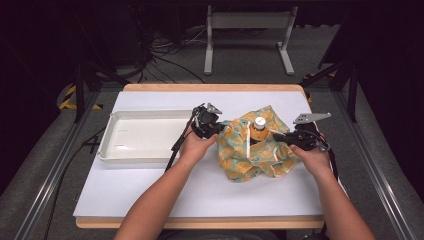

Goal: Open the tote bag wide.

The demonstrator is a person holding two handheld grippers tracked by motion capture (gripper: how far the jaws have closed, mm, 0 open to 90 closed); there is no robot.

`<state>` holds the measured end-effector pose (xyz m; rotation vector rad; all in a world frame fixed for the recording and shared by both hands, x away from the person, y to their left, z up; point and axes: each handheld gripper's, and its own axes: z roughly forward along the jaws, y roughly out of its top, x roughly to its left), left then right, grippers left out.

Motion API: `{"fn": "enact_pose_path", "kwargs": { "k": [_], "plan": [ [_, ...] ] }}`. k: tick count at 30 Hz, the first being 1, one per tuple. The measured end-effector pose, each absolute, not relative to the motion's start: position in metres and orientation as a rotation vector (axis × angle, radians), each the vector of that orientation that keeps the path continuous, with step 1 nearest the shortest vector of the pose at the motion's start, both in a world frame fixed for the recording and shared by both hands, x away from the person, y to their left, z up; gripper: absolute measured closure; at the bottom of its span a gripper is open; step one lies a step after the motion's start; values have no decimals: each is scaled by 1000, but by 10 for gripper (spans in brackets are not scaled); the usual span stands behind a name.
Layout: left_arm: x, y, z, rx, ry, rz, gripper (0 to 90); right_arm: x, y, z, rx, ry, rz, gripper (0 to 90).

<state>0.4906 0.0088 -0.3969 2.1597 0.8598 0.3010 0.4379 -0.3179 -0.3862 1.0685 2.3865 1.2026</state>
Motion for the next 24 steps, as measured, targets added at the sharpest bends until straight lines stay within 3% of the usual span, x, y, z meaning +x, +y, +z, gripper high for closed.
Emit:
{"fn": "enact_pose_path", "kwargs": {
  "k": [19, 24],
  "plan": [
    [492, 6, -412, 2225, 886, 252, 874, 440, -318, -400, 1145, 2432, 1116, 899],
    [489, 8, -409, 2206, 894, 260, 816, 438, -318, -401, 1147, 2422, 1113, 898]
  ]
}}
